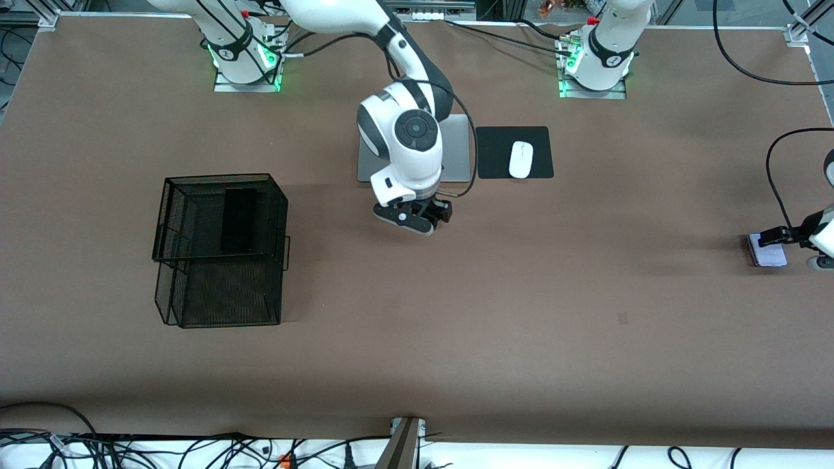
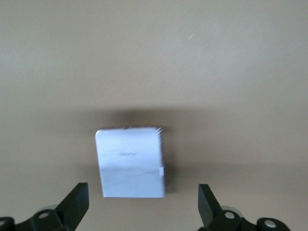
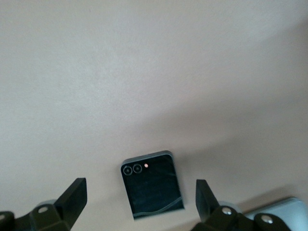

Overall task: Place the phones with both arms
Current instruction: 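Grasp the flip phone with the right gripper while the left gripper grasps the white phone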

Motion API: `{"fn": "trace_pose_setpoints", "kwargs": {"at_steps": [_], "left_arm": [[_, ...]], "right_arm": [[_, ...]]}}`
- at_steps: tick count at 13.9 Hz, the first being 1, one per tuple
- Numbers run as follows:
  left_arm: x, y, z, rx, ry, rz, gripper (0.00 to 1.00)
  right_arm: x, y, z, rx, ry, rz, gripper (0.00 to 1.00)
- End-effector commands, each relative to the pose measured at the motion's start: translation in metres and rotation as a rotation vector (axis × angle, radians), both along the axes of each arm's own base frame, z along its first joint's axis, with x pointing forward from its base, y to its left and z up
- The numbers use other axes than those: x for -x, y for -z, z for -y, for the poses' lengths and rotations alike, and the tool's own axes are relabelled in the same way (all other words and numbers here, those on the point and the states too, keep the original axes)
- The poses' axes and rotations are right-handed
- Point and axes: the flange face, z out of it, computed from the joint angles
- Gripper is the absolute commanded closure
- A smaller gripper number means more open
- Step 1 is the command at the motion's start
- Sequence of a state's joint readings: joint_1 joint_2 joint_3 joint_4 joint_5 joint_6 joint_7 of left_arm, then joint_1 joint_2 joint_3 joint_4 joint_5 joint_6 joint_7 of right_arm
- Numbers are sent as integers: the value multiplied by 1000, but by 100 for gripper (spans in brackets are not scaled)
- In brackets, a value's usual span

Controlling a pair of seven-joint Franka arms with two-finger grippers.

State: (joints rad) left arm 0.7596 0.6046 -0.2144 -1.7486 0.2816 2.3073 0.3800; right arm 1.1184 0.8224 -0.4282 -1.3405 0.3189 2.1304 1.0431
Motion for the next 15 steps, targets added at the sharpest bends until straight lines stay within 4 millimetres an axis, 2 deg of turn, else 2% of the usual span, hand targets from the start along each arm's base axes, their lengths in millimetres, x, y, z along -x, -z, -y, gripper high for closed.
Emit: {"fn": "trace_pose_setpoints", "kwargs": {"at_steps": [1,2,4,7,9,11,12,15], "left_arm": [[8,25,-16,13,29,44,0],[11,38,-22,21,25,55,0],[13,51,-22,53,6,69,0],[14,56,-22,76,-13,76,0],[14,56,-23,77,-6,76,2],[15,57,-22,79,-3,74,70],[15,56,-23,78,-1,75,91],[8,44,-20,69,12,79,95]], "right_arm": [[-3,20,-10,-29,12,21,0],[0,28,-12,-27,1,19,0],[6,45,-12,-18,-7,7,0],[19,73,-17,-40,-21,15,0],[22,81,-16,-32,-23,6,0],[32,92,-16,-24,-31,-19,0],[34,94,-15,-16,-37,-27,0],[38,99,-12,-8,-42,-38,0]]}}
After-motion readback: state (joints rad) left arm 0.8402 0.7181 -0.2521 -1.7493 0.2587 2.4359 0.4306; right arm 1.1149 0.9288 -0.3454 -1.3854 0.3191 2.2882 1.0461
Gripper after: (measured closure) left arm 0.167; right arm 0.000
